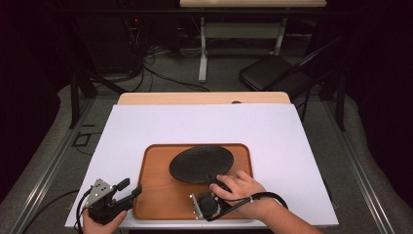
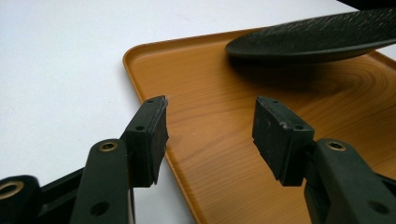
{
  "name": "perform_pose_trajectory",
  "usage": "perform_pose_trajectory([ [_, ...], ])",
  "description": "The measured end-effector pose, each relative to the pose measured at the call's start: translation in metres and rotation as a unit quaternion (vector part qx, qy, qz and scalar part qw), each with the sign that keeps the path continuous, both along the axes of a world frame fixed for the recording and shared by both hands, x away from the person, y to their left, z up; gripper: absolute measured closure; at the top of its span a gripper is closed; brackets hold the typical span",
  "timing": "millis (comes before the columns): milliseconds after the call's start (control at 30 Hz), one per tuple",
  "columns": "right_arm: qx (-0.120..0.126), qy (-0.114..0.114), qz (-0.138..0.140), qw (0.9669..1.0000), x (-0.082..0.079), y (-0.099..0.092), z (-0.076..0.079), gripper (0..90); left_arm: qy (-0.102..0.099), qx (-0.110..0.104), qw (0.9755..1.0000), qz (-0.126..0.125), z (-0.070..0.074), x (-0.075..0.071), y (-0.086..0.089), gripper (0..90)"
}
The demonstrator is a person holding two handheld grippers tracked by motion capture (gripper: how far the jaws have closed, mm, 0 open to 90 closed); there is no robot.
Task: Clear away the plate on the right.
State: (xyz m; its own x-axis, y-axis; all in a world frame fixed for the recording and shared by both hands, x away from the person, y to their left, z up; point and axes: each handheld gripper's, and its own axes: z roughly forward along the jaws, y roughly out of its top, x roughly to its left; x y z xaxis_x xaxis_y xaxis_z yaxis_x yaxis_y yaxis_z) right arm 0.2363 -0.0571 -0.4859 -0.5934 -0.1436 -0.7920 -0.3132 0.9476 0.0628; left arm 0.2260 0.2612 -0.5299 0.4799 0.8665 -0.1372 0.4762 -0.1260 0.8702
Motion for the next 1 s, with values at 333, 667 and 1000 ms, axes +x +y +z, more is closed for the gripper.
perform_pose_trajectory([
  [333, 0.005, 0.013, 0.001, 0.9999, 0.002, 0.009, -0.003, 84.0, 0.0, 0.001, 1.0, 0.0, 0.0, 0.0, 0.0, 45.5],
  [667, 0.005, 0.02, 0.001, 0.9998, 0.001, 0.012, -0.003, 84.3, 0.001, 0.0, 1.0, -0.002, 0.0, 0.0, -0.001, 45.1],
  [1000, 0.001, 0.025, 0.003, 0.9997, 0.0, 0.012, -0.006, 84.9, 0.002, -0.001, 1.0, -0.003, 0.0, 0.0, -0.001, 45.0],
])
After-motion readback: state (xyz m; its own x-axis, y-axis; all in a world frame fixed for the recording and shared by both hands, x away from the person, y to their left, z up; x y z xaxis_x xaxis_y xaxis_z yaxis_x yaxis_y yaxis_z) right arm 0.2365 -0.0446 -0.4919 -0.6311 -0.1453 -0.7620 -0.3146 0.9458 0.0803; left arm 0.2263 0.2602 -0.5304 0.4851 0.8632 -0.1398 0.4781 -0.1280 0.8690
